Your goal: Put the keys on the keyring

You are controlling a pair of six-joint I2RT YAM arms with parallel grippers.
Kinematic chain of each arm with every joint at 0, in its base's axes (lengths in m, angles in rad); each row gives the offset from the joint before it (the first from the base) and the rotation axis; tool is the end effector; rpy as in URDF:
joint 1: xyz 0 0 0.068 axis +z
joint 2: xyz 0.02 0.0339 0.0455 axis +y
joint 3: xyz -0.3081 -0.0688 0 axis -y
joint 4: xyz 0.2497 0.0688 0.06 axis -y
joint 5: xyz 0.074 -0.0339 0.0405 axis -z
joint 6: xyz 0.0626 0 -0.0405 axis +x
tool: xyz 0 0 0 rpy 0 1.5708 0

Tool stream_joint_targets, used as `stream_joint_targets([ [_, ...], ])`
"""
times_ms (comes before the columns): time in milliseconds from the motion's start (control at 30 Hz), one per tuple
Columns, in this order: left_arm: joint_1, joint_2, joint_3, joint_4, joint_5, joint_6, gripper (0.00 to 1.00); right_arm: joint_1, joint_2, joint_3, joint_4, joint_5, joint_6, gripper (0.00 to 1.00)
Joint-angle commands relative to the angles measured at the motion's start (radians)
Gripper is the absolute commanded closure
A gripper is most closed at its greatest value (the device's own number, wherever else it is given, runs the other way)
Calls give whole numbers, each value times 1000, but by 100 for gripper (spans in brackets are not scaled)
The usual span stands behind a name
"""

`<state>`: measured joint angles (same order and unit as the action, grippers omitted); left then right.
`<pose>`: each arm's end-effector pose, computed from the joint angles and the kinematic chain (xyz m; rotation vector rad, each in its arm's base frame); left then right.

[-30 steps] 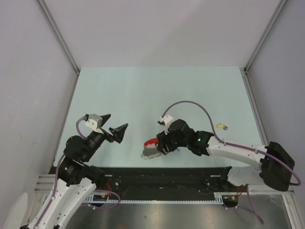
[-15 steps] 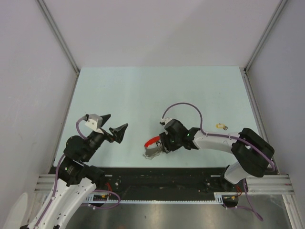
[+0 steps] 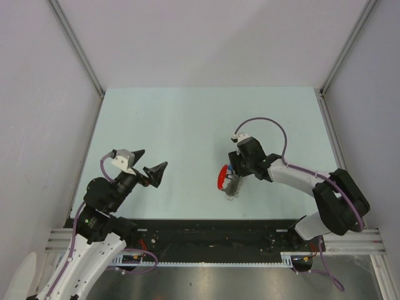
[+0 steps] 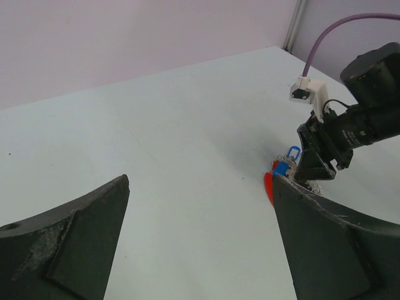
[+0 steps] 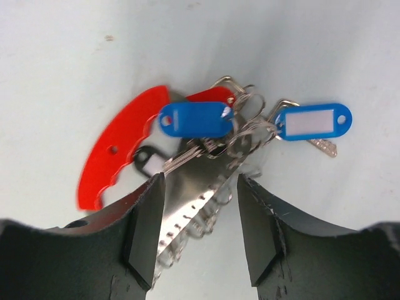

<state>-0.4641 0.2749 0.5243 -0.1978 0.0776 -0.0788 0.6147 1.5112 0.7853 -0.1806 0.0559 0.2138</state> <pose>0.0755 -0.0432 0.3239 0.3562 1.4978 -0.4918 0.2572 0.1773 0.1927 -0.4736 2.4520 0.2828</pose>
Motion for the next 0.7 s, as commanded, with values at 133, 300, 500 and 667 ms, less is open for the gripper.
stream_joint_targets([
  [133, 13, 6, 14, 9, 7, 5, 0, 127, -291, -49, -99, 75, 53, 45],
  [300, 13, 1, 13, 11, 7, 2, 0, 238, -376, -150, -106, 105, 119, 50],
  [500, 15, 9, 14, 15, 27, -1, 0, 384, -335, -172, -60, 159, 196, 55],
  [667, 15, 7, 13, 14, 30, -1, 0, 428, -218, -170, -7, 200, 233, 59],
])
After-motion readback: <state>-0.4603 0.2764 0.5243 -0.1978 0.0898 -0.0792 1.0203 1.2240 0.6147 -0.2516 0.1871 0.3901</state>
